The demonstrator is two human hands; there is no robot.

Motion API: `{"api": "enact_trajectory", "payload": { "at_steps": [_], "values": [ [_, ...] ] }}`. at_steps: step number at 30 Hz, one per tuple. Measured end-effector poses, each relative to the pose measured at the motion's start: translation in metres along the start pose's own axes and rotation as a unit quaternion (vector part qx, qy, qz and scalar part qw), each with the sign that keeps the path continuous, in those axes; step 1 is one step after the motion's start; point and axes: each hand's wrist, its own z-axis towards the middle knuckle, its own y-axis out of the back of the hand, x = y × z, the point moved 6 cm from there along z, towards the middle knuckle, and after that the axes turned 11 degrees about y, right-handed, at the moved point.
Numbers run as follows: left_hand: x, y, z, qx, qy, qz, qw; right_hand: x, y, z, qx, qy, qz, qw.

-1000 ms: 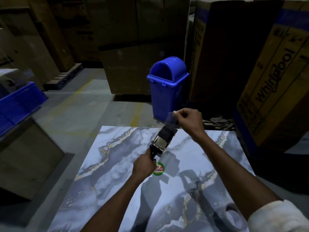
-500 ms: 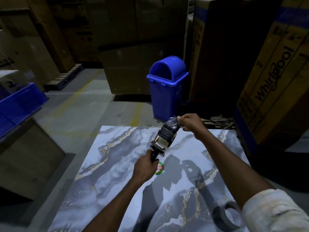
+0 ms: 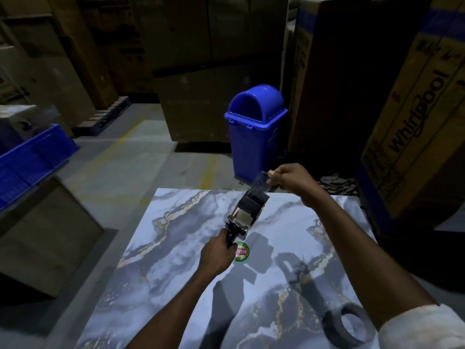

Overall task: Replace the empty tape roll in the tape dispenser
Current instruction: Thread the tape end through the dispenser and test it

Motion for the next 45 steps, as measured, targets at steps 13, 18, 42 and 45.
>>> {"api": "enact_trajectory", "payload": {
  "at_steps": [13,18,42,45],
  "values": [
    [0.001,0.01,0.013,0.011,0.052,-0.016,0.998,0.049,-0.048,-0.056,0.048,0.153,-0.149,0.976],
    [0.008,0.01,0.007,0.014,0.034,-0.039,0.999,0.037,-0.015,-0.024,-0.031,0.129,-0.105,0.986],
    [-0.02,0.009,-0.016,-0.036,-0.008,-0.042,0.998,-0.05,-0.015,0.03,-0.025,-0.038,0.044,0.998],
    [-0.019,0.008,-0.016,-0.033,-0.008,-0.039,0.999,-0.055,-0.021,0.03,-0.015,-0.055,0.075,0.996]
  ]
}}
